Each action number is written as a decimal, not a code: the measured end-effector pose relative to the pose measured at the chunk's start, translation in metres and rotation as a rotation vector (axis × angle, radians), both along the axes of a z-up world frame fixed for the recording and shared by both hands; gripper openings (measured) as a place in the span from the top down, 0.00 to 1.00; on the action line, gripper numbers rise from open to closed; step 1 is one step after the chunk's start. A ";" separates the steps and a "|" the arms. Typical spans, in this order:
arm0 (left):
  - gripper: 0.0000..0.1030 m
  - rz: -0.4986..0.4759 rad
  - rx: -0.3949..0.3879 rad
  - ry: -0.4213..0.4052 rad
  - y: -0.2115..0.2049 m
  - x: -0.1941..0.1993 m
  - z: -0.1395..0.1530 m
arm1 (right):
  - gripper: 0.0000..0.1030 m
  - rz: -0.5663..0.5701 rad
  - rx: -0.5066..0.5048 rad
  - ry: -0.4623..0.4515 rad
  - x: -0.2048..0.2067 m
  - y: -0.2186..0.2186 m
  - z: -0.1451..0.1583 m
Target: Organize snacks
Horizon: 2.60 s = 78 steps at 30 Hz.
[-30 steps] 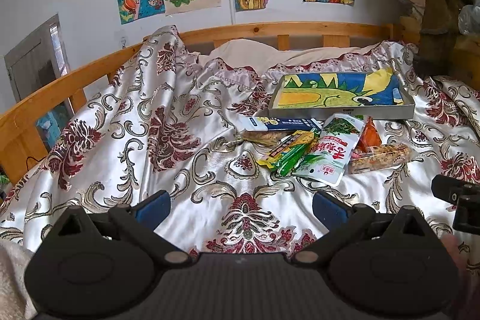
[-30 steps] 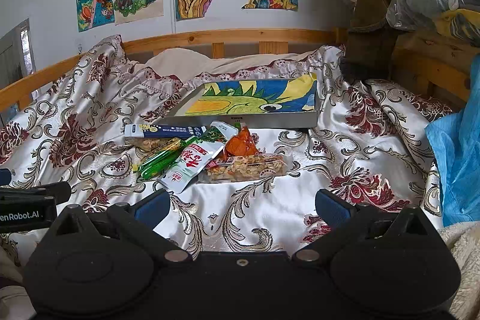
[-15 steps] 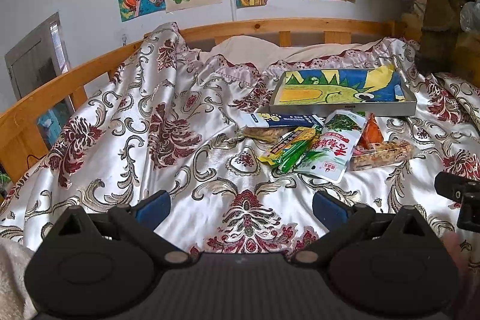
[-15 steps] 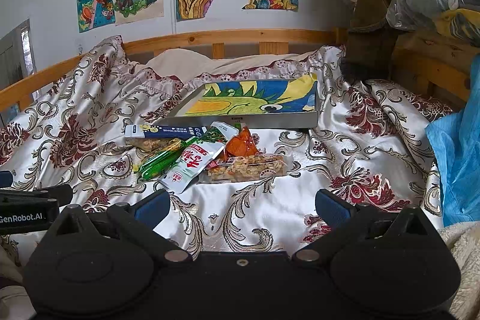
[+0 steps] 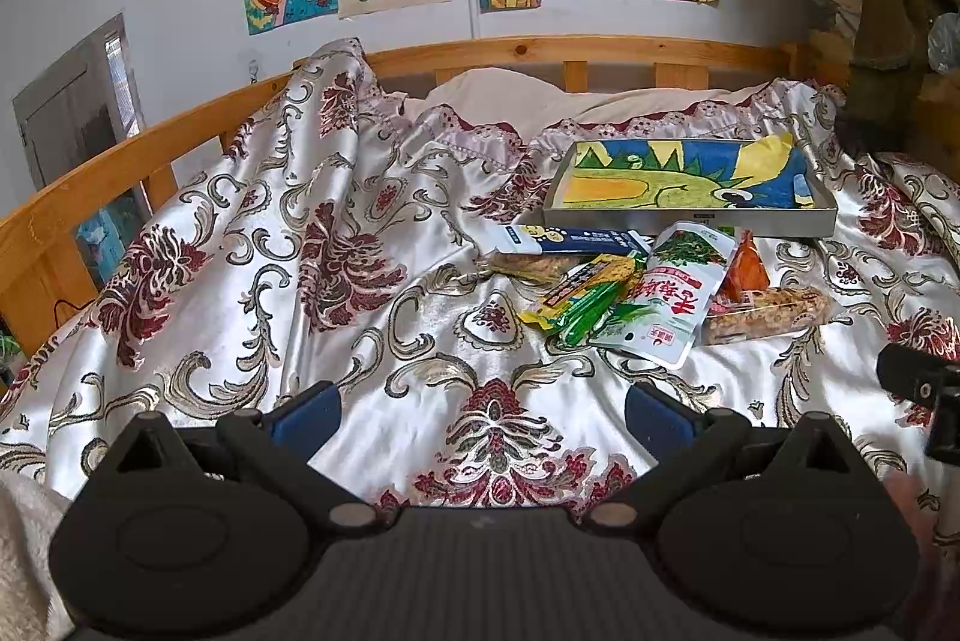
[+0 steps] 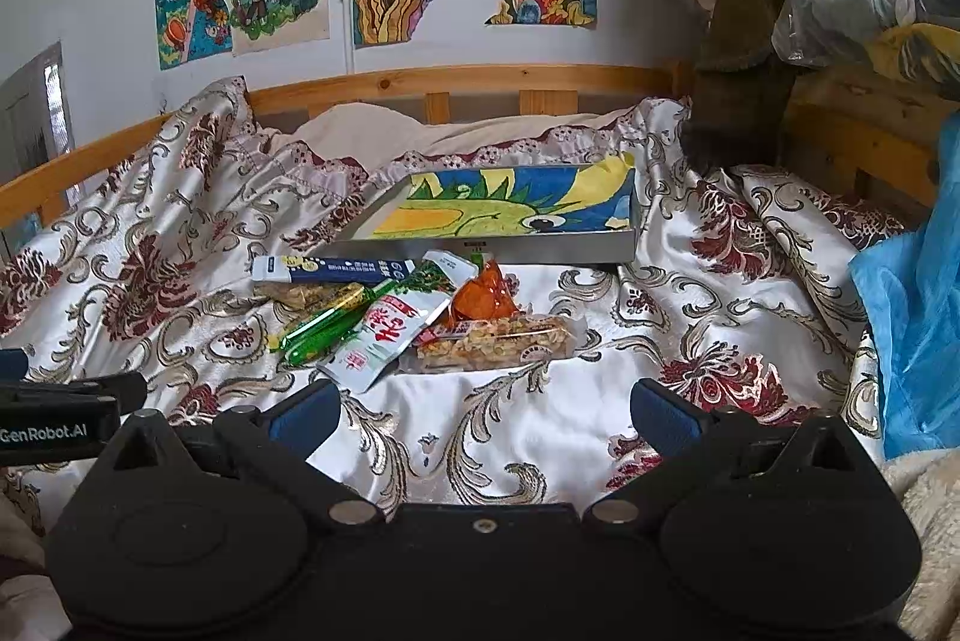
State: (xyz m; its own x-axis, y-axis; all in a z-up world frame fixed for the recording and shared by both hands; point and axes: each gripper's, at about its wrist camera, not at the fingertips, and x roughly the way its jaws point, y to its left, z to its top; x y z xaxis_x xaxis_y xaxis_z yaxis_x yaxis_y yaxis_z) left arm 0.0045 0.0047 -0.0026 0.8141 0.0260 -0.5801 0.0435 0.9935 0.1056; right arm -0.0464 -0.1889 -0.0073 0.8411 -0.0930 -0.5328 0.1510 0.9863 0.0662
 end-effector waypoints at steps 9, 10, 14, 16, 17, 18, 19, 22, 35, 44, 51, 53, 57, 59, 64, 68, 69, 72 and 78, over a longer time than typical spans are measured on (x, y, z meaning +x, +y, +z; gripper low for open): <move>0.00 0.000 0.017 0.021 -0.002 0.010 0.006 | 0.00 -0.029 0.060 0.009 0.003 -0.016 0.019; 0.00 -0.005 0.022 0.026 -0.003 0.012 0.006 | 0.00 -0.027 0.062 0.006 0.003 -0.018 0.021; 0.00 -0.019 0.056 0.051 -0.007 0.024 0.007 | 0.00 0.007 0.087 -0.007 0.010 -0.023 0.033; 0.00 -0.029 0.063 0.061 -0.009 0.031 0.009 | 0.00 0.026 0.092 -0.026 0.015 -0.028 0.043; 0.00 -0.031 0.063 0.060 -0.010 0.035 0.011 | 0.00 0.034 0.093 -0.034 0.018 -0.030 0.047; 0.00 -0.033 0.063 0.057 -0.010 0.038 0.013 | 0.00 0.043 0.096 -0.042 0.020 -0.032 0.052; 0.00 -0.036 0.063 0.056 -0.011 0.042 0.014 | 0.00 0.054 0.096 -0.052 0.025 -0.035 0.057; 0.00 -0.045 0.071 0.046 -0.013 0.058 0.019 | 0.00 0.082 0.083 -0.074 0.039 -0.042 0.069; 0.00 -0.174 -0.061 0.045 -0.007 0.128 0.004 | 0.01 0.295 -0.138 0.021 0.137 -0.070 0.056; 0.00 -0.288 0.003 0.142 -0.019 0.166 -0.023 | 0.01 0.385 -0.094 0.119 0.178 -0.073 0.004; 0.00 -0.376 0.039 0.265 -0.018 0.201 -0.050 | 0.01 0.478 -0.039 0.228 0.197 -0.049 -0.030; 0.01 -0.379 0.022 0.279 -0.011 0.208 -0.053 | 0.01 0.528 0.010 0.229 0.202 -0.041 -0.031; 0.01 -0.411 -0.032 0.274 0.003 0.222 -0.057 | 0.01 0.572 0.105 0.239 0.208 -0.032 -0.033; 0.01 -0.450 -0.047 0.281 0.005 0.228 -0.060 | 0.05 0.558 0.143 0.254 0.212 -0.032 -0.037; 0.02 -0.585 -0.085 0.307 0.000 0.234 -0.067 | 0.11 0.513 0.225 0.294 0.222 -0.037 -0.045; 0.05 -0.637 -0.134 0.324 -0.004 0.238 -0.071 | 0.15 0.480 0.259 0.294 0.227 -0.043 -0.049; 0.07 -0.638 -0.141 0.331 -0.005 0.241 -0.073 | 0.16 0.473 0.280 0.301 0.229 -0.045 -0.051; 0.14 -0.628 -0.179 0.366 -0.006 0.252 -0.079 | 0.18 0.451 0.319 0.325 0.234 -0.049 -0.057; 0.24 -0.616 -0.218 0.418 -0.006 0.266 -0.090 | 0.18 0.439 0.331 0.323 0.241 -0.046 -0.063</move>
